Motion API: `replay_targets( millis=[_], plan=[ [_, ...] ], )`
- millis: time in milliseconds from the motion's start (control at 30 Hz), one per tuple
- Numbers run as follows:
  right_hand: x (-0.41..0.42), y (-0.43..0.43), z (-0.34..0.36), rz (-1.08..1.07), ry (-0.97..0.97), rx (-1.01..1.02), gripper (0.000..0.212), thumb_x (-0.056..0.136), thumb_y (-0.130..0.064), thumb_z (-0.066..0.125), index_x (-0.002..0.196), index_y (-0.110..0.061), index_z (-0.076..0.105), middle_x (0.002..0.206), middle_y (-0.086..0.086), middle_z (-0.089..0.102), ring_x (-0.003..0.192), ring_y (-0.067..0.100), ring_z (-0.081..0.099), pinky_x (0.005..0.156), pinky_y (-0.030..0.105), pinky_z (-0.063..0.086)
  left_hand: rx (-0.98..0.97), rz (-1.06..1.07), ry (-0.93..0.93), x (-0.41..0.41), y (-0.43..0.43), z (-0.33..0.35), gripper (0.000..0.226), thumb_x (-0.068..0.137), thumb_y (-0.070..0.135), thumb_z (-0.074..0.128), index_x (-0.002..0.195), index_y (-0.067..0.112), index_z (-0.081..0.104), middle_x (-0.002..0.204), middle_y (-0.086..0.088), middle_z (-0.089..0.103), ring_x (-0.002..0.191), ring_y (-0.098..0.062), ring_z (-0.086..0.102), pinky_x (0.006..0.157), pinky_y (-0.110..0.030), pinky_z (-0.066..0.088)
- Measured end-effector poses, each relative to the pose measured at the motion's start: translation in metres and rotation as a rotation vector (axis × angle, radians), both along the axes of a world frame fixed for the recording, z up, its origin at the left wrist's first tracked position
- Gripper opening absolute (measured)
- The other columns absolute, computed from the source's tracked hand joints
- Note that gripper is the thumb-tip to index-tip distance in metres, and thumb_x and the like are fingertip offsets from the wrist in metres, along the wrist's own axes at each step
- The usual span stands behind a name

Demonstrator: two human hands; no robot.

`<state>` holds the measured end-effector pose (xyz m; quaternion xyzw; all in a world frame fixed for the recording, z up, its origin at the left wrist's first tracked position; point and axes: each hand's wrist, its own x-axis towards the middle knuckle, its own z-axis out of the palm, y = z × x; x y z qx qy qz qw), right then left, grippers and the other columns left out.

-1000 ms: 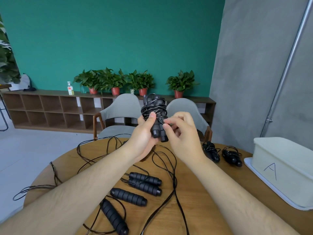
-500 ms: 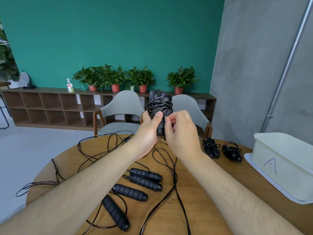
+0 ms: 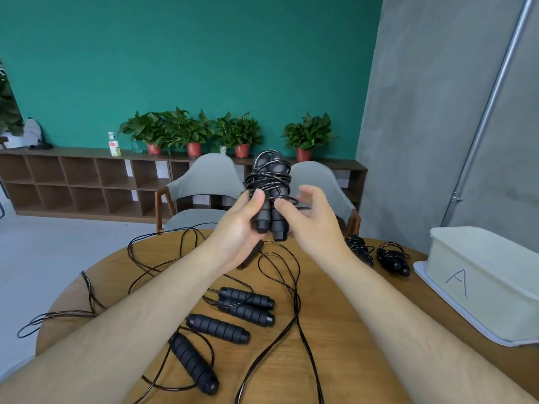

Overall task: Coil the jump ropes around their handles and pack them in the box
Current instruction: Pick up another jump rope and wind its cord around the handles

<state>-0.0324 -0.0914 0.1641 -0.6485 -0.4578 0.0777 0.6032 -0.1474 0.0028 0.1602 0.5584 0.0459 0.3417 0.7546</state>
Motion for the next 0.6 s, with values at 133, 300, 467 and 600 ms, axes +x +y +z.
replay_targets(
  millis=[133, 300, 467, 600],
  plan=[
    [0.002, -0.005, 0.002, 0.091, -0.070, -0.063, 0.018, 0.096, -0.036, 0.062, 0.107, -0.024, 0.069, 0.093, -0.006, 0.076, 0.086, 0.008, 0.070, 0.085, 0.040, 0.059, -0.014, -0.033, 0.008, -0.001, 0.000, -0.001, 0.040, 0.109, 0.020, 0.037, 0.146, 0.003, 0.041, 0.135, -0.018, 0.064, 0.122, -0.030, 0.064, 0.087, -0.037, 0.059],
    [0.003, -0.009, -0.003, 0.078, -0.119, -0.012, 0.009, 0.094, -0.028, 0.068, 0.102, -0.024, 0.071, 0.088, -0.007, 0.075, 0.081, 0.002, 0.069, 0.073, 0.017, 0.055, 0.016, -0.023, 0.053, -0.001, 0.002, -0.009, 0.040, 0.107, 0.019, 0.041, 0.146, 0.009, 0.041, 0.139, -0.014, 0.062, 0.128, -0.029, 0.060, 0.108, -0.046, 0.049],
    [-0.009, -0.006, -0.010, -0.164, -0.249, 0.037, 0.012, 0.095, -0.035, 0.064, 0.094, -0.023, 0.066, 0.078, -0.012, 0.069, 0.076, -0.001, 0.065, 0.061, 0.013, 0.050, 0.018, 0.033, 0.078, 0.005, -0.004, -0.017, 0.040, 0.108, 0.023, 0.042, 0.146, 0.012, 0.042, 0.139, -0.012, 0.062, 0.128, -0.024, 0.060, 0.113, -0.048, 0.043],
    [-0.014, -0.001, -0.015, -0.311, -0.391, 0.022, 0.028, 0.098, -0.039, 0.056, 0.094, -0.013, 0.064, 0.070, -0.006, 0.066, 0.059, 0.008, 0.062, 0.054, 0.028, 0.051, 0.069, 0.099, 0.113, 0.012, -0.006, -0.020, 0.045, 0.105, 0.035, 0.049, 0.146, 0.017, 0.042, 0.141, -0.006, 0.061, 0.132, -0.020, 0.057, 0.116, -0.048, 0.039]
  ],
)
